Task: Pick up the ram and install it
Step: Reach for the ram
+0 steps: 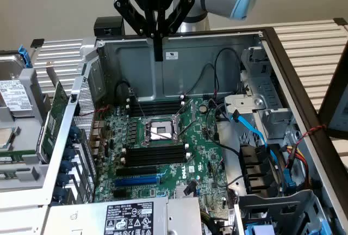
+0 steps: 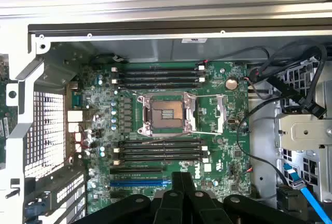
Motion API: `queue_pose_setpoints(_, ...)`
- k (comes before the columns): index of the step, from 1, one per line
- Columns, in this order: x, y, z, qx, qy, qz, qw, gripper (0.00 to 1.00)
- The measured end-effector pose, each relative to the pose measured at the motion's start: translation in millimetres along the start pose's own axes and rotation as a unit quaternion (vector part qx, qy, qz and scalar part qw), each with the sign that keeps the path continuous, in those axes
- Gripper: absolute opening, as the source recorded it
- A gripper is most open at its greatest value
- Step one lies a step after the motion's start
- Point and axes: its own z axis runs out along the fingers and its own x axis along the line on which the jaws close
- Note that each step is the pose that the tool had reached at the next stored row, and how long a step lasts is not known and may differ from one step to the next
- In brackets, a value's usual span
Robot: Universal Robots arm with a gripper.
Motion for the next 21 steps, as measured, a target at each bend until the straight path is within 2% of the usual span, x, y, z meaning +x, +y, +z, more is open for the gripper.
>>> queue_pose_setpoints(13, 0.3, 0.0, 0.0, 0.0001, 0.0006, 0.000, 1.0000, 0.11)
queue_pose_setpoints(15, 6.2, -0.4, -0.2, 0.0002, 0.0010, 0.000, 1.0000, 0.11)
queue_pose_setpoints(21, 33.0, -2.3, -0.7, 0.0000, 0.0011, 0.000, 1.0000, 0.11)
